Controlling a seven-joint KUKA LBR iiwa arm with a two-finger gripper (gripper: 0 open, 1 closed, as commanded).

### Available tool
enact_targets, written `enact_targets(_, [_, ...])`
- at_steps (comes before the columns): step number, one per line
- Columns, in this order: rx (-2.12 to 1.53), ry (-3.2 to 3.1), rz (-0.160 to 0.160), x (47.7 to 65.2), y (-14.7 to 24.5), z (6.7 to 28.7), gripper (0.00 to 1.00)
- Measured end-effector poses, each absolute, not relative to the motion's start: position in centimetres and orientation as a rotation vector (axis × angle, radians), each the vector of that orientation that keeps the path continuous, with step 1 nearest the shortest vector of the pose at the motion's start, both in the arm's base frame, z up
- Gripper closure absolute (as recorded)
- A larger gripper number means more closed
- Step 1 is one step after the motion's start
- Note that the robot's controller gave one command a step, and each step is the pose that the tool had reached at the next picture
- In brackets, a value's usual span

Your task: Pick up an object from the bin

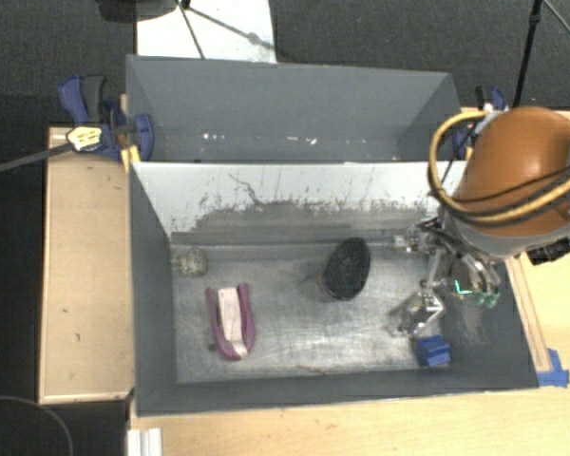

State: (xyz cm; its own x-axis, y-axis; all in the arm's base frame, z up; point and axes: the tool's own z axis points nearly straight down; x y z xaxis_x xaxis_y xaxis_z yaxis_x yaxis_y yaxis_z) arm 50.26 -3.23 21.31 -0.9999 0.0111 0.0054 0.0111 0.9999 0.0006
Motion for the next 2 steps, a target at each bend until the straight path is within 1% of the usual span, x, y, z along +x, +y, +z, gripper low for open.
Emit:
enact_targets(1, [-0.315, -3.124, -0.001, 55.3, -3.4, 10.6, 0.00])
enact_targets(2, [-0.570, -3.092, -0.004, 58.1, 0.6, 7.5, 0.00])
